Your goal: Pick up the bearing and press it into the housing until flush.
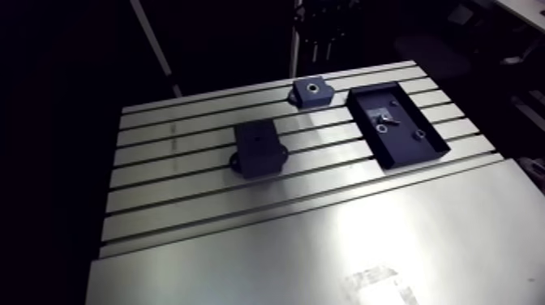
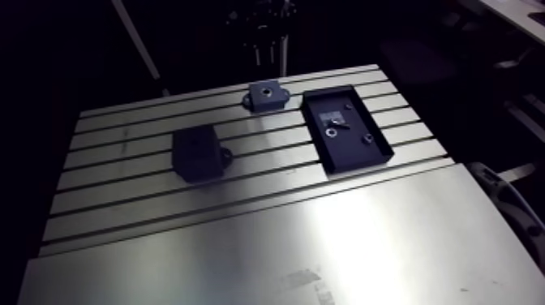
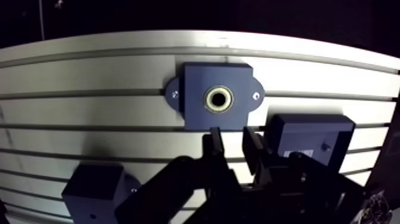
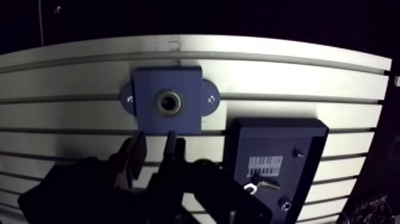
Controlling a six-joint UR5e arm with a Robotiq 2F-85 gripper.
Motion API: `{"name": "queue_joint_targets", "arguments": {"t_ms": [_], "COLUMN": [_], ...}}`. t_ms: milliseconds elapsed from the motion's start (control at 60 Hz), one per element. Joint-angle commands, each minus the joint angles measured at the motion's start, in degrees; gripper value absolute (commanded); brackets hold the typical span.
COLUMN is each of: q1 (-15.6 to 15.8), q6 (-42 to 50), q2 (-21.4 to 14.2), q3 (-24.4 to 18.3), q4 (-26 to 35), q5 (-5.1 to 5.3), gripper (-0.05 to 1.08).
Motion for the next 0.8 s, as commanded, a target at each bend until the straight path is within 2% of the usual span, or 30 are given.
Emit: {"name": "queue_joint_targets", "arguments": {"t_ms": [17, 83, 200, 317, 500, 633, 800], "q1": [0.3, 0.9, 2.0, 2.5, 4.0, 6.4, 7.0], "q6": [0.6, 0.7, 0.7, 1.8, 4.5, 7.5, 8.5], "q2": [-4.9, -8.1, -10.4, -13.3, -16.2, -18.2, -21.5], "q3": [-0.7, -0.6, -0.9, -0.8, 0.3, 0.8, 1.7], "q4": [8.1, 10.8, 14.0, 17.7, 18.5, 19.1, 20.6], "q5": [-0.06, 0.1, 0.03, 0.55, 0.64, 0.73, 0.73], "gripper": [0.0, 0.0, 0.0, 0.0, 0.0, 0.0, 0.0]}}
